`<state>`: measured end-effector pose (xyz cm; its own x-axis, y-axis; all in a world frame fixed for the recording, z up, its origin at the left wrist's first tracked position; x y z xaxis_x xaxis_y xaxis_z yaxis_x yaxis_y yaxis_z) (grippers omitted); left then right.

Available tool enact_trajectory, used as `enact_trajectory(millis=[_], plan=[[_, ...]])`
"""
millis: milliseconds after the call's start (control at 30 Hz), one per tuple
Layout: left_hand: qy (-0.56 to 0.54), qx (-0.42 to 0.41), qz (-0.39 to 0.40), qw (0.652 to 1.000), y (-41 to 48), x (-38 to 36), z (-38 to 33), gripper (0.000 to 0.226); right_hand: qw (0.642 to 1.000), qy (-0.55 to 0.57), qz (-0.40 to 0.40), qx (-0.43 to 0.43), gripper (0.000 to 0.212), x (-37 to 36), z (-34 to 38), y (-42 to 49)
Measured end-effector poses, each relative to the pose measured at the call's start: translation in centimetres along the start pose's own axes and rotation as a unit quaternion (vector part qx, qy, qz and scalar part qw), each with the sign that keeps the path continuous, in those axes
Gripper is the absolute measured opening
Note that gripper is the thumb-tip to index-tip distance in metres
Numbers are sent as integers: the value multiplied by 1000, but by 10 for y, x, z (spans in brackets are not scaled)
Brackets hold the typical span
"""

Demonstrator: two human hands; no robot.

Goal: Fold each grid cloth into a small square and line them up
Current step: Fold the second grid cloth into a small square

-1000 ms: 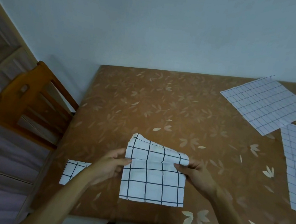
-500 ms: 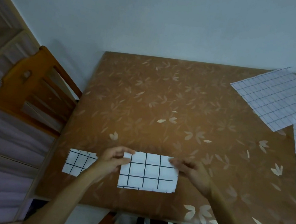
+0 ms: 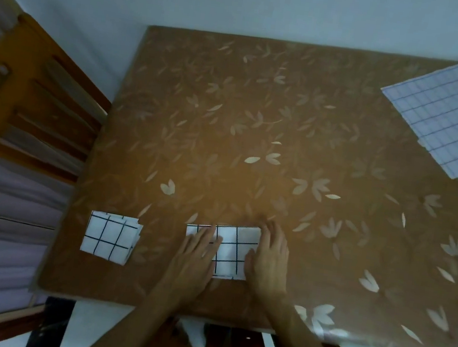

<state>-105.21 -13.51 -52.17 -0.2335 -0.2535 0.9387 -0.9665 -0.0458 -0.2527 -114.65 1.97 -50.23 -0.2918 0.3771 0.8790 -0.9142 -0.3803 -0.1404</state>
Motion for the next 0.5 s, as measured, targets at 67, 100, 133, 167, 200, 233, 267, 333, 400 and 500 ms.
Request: enact_trajectory(millis=[67, 100, 133, 167, 200, 233, 267, 333, 400, 500], plan=[[-7, 0, 5, 1000, 0, -9, 1, 61, 997, -52, 4, 60, 60, -15, 21, -5], [-3, -4, 2, 1000, 0, -13, 3, 63, 992, -63, 25, 106, 59, -25, 32, -8], [7, -12, 4, 1000, -1, -16, 5, 64, 986, -66, 52, 144, 60, -37, 40, -10], [17, -21, 8, 1000, 0, -19, 7, 63, 980, -67, 81, 166, 61, -47, 45, -11], [20, -26, 14, 999, 0, -22, 8, 63, 977, -72, 108, 170, 63, -55, 45, -11], [21, -28, 13, 999, 0, -23, 10, 61, 975, -82, 123, 165, 62, -61, 42, -9], [22, -27, 11, 999, -1, -22, 12, 60, 974, -95, 131, 158, 61, -65, 36, -8], [30, -8, 9, 999, -4, -21, 17, 61, 971, -122, 140, 153, 63, -66, 24, -5], [39, 24, 13, 999, -11, -19, 24, 67, 968, -144, 134, 157, 67, -62, 11, -3], [49, 48, 21, 997, -19, -17, 35, 75, 973, -145, 118, 136, 70, -49, -6, -4]])
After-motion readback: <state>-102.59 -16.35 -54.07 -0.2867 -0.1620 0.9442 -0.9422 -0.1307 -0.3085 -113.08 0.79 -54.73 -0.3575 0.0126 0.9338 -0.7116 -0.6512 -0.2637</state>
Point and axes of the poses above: each hand's wrist, its own y-axis towards the middle knuckle, its own x-axis out of the back of the hand, z = x × y, the point moved 4 cm from there along y, towards the middle knuckle, and after that the axes turned 1 degree about y, right-handed, at the moved point
